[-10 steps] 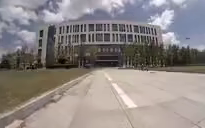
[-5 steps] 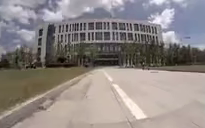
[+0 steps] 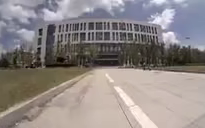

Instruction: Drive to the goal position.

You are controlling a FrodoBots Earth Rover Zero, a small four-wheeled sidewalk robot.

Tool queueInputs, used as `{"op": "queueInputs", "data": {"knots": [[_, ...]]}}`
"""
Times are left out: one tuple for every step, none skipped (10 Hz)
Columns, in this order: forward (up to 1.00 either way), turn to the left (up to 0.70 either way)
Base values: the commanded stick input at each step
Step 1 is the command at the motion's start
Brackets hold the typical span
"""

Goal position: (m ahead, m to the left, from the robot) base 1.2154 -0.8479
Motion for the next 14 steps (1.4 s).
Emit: {"op": "queueInputs", "data": {"knots": [[0.70,0.00],[0.70,0.00],[0.70,0.00],[0.70,0.00],[0.70,0.00],[0.70,0.00],[0.70,0.00],[0.70,0.00],[0.70,0.00],[0.70,0.00],[0.70,0.00],[0.70,0.00],[0.70,0.00],[0.70,0.00]]}}
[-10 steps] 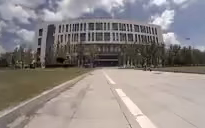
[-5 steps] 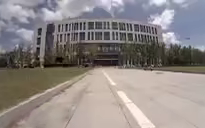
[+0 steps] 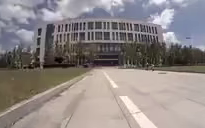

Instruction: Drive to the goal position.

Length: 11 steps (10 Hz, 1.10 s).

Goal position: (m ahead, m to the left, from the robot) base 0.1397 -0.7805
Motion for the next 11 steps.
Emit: {"op": "queueInputs", "data": {"knots": [[0.70,0.00],[0.70,0.00],[0.70,0.00],[0.70,0.00],[0.70,0.00],[0.70,0.00],[0.70,0.00],[0.70,0.00],[0.70,0.00],[0.70,0.00],[0.70,0.00]]}}
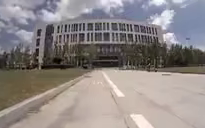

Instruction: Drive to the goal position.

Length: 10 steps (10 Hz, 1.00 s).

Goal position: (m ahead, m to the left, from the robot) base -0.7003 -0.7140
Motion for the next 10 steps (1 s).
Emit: {"op": "queueInputs", "data": {"knots": [[0.70,0.00],[0.70,0.00],[0.70,0.00],[0.70,0.00],[0.70,0.00],[0.70,0.00],[0.70,0.00],[0.70,0.00],[0.70,0.00],[0.70,0.00]]}}
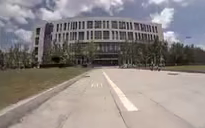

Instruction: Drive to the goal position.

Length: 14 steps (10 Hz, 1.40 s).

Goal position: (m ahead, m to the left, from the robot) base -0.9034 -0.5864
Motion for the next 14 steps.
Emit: {"op": "queueInputs", "data": {"knots": [[0.70,0.00],[0.70,0.00],[0.70,0.00],[0.70,0.00],[0.70,0.00],[0.70,0.00],[0.70,0.00],[0.70,0.00],[0.70,0.00],[0.70,0.00],[0.70,0.00],[0.70,0.00],[0.70,0.00],[0.70,0.00]]}}
